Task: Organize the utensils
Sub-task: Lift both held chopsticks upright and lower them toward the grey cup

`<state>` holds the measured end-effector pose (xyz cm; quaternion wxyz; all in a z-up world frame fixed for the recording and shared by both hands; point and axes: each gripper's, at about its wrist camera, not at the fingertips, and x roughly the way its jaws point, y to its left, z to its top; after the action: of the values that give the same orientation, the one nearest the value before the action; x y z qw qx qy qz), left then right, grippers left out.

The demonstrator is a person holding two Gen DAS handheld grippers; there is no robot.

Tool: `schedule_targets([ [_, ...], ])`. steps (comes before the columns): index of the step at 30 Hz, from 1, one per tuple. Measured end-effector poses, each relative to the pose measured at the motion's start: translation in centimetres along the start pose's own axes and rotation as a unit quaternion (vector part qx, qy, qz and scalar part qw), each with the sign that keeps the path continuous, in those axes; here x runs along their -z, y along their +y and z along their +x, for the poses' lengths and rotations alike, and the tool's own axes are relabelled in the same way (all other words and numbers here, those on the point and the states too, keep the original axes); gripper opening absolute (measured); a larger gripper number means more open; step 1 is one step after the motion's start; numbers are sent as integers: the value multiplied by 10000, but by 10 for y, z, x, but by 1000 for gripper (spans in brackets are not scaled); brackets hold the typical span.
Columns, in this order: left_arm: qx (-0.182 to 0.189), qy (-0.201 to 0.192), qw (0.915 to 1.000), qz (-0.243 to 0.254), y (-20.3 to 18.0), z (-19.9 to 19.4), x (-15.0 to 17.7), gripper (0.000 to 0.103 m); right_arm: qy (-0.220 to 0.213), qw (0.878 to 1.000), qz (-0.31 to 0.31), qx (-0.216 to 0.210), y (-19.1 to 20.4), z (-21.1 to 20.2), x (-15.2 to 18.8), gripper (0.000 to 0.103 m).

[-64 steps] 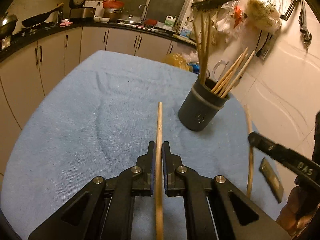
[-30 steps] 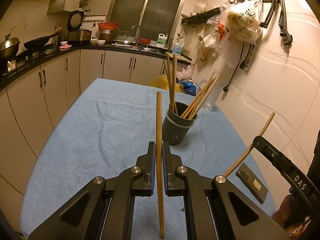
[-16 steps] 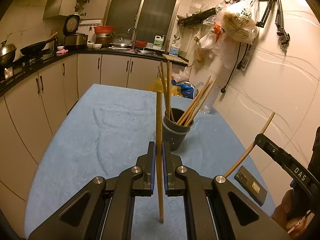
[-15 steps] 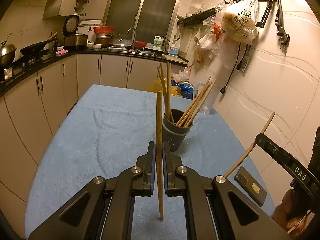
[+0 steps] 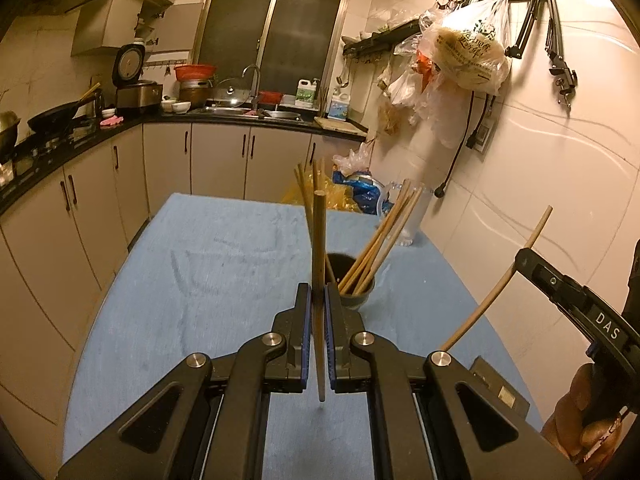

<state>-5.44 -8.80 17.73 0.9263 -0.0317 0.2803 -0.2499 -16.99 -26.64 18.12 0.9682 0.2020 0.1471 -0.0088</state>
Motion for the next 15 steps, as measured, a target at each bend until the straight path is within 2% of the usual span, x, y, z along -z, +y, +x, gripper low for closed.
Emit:
schedule_targets([
  [8,26,-139,9999,22,-3,5,-38,6,-199,9998,-44,42,6,19,-33,7],
  [15,119,-470,9988,64,-9,0,-79,6,-425,9991,-59,59,12,33,-66,7],
])
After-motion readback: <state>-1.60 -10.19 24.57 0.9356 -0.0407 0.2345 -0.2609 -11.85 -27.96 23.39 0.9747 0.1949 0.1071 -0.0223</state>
